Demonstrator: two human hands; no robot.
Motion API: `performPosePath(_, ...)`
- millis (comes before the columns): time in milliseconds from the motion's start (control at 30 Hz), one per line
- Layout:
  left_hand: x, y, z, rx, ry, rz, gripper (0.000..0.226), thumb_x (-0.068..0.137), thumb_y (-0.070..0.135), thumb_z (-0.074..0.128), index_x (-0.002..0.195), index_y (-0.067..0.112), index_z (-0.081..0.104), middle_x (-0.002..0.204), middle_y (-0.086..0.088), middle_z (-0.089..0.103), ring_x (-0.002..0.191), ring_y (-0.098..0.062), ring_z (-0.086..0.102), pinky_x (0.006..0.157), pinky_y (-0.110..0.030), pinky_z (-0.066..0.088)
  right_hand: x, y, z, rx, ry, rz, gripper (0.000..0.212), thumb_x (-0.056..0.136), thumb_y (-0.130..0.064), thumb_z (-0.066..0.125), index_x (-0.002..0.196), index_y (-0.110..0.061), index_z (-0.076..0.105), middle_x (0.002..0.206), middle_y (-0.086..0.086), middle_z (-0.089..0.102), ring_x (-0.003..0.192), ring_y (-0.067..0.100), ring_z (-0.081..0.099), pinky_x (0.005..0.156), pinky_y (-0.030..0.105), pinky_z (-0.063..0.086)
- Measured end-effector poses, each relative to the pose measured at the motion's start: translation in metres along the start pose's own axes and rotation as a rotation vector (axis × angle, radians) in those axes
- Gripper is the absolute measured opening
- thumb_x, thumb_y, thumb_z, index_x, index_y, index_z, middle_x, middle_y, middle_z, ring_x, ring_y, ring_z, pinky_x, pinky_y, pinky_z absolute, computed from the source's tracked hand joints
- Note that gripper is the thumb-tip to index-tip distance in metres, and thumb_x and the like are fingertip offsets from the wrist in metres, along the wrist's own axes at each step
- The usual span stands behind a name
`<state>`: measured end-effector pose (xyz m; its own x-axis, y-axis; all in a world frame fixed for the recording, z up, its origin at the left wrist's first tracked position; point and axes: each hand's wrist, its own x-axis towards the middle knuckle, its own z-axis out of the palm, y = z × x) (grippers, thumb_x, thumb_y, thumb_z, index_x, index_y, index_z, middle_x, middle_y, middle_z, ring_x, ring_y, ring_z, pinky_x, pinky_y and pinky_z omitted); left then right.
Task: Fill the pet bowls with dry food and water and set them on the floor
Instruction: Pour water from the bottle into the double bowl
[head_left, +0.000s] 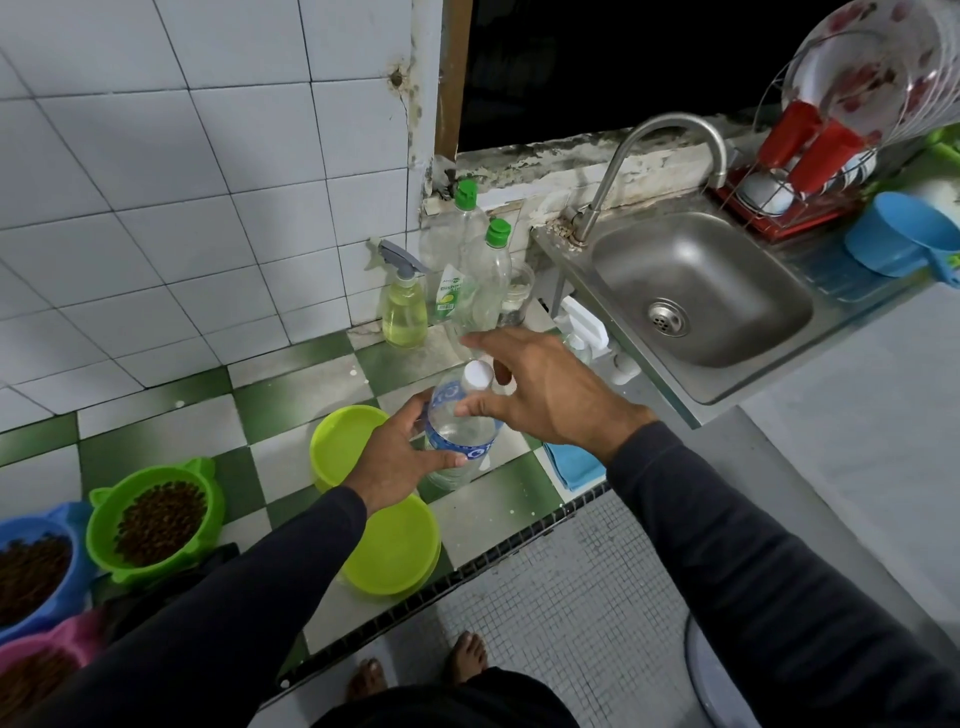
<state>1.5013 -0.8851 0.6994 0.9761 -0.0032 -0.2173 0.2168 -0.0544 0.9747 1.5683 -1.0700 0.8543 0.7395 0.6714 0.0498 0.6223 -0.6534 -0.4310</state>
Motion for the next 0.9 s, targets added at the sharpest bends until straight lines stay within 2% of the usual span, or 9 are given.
performPosePath(67, 0.000, 0.001, 0.001, 0.000, 0.004, 0.003, 0.081, 0.070, 0.009, 0.094, 0.137, 0.037, 0.057, 0.127, 0.018, 0.068, 0.125, -0.006, 0.060, 0.098, -0.034, 0.057, -0.001, 0.002, 0.001, -0.027, -0.008, -0.064, 0.044, 0.091, -0.037, 0.074, 0.130, -0.019, 0.065, 0.101, 0.000, 0.060, 0.084, 0.012, 0.054, 0.078, 0.031, 0.048)
performPosePath(133, -0.001, 0.001, 0.002, 0.008, 0.009, 0.007, 0.080, 0.070, 0.010, 0.094, 0.136, 0.037, 0.057, 0.126, 0.019, 0.068, 0.124, -0.005, 0.060, 0.097, -0.031, 0.057, -0.002, 0.000, 0.003, -0.059, 0.023, -0.050, 0.031, 0.093, -0.032, 0.071, 0.119, -0.017, 0.068, 0.095, 0.001, 0.059, 0.081, 0.018, 0.057, 0.075, 0.037, 0.051)
performPosePath(200, -0.002, 0.001, 0.003, 0.019, 0.013, 0.008, 0.080, 0.070, 0.012, 0.093, 0.137, 0.035, 0.056, 0.128, 0.018, 0.068, 0.124, -0.004, 0.059, 0.098, -0.032, 0.057, -0.001, -0.003, 0.009, -0.096, 0.067, 0.006, 0.032, 0.093, -0.043, 0.069, 0.106, -0.015, 0.065, 0.093, 0.001, 0.059, 0.080, 0.021, 0.057, 0.071, 0.039, 0.050)
performPosePath(300, -0.003, 0.002, 0.003, 0.033, 0.009, 0.005, 0.080, 0.071, 0.011, 0.093, 0.136, 0.039, 0.056, 0.127, 0.021, 0.067, 0.124, -0.002, 0.058, 0.098, -0.032, 0.056, -0.002, -0.005, 0.011, -0.148, 0.105, 0.093, 0.049, 0.086, -0.063, 0.067, 0.090, -0.016, 0.056, 0.085, -0.001, 0.056, 0.073, 0.019, 0.052, 0.063, 0.032, 0.038)
performPosePath(367, -0.004, 0.002, 0.002, 0.033, 0.007, 0.002, 0.080, 0.071, 0.010, 0.093, 0.136, 0.038, 0.056, 0.127, 0.021, 0.068, 0.125, -0.003, 0.059, 0.098, -0.032, 0.057, -0.003, -0.004, 0.010, -0.069, 0.087, 0.086, 0.053, 0.082, -0.063, 0.072, 0.101, -0.014, 0.062, 0.090, -0.003, 0.058, 0.076, 0.014, 0.052, 0.067, 0.029, 0.040)
performPosePath(467, -0.003, 0.002, 0.002, 0.027, 0.010, -0.006, 0.081, 0.070, 0.009, 0.093, 0.138, 0.035, 0.056, 0.127, 0.018, 0.068, 0.125, -0.004, 0.059, 0.099, -0.034, 0.057, -0.006, -0.002, 0.007, -0.021, 0.030, -0.016, 0.051, 0.090, -0.046, 0.073, 0.130, -0.016, 0.064, 0.101, 0.000, 0.061, 0.084, 0.012, 0.053, 0.076, 0.033, 0.049)
performPosePath(600, -0.004, 0.002, 0.004, 0.044, 0.021, -0.013, 0.081, 0.070, 0.012, 0.094, 0.138, 0.034, 0.057, 0.125, 0.022, 0.068, 0.119, 0.005, 0.060, 0.101, -0.036, 0.056, -0.005, -0.004, 0.012, -0.070, 0.087, 0.017, 0.028, 0.092, -0.034, 0.071, 0.114, -0.016, 0.068, 0.094, -0.001, 0.058, 0.084, 0.021, 0.058, 0.076, 0.042, 0.053)
performPosePath(767, -0.004, 0.002, 0.002, 0.044, 0.019, -0.015, 0.083, 0.070, 0.013, 0.094, 0.140, 0.034, 0.055, 0.128, 0.019, 0.068, 0.122, -0.001, 0.060, 0.101, -0.036, 0.056, -0.005, -0.013, 0.016, -0.071, 0.126, 0.080, 0.029, 0.090, -0.037, 0.073, 0.107, -0.014, 0.067, 0.097, 0.002, 0.063, 0.084, 0.022, 0.059, 0.076, 0.043, 0.053)
performPosePath(900, -0.006, 0.005, 0.002, 0.065, 0.006, -0.029, 0.084, 0.071, 0.014, 0.094, 0.141, 0.035, 0.054, 0.129, 0.021, 0.066, 0.128, -0.005, 0.057, 0.102, -0.034, 0.055, -0.007, -0.015, 0.012, -0.088, 0.119, 0.092, 0.031, 0.090, -0.036, 0.074, 0.112, -0.015, 0.068, 0.101, 0.001, 0.059, 0.086, 0.021, 0.059, 0.077, 0.041, 0.053)
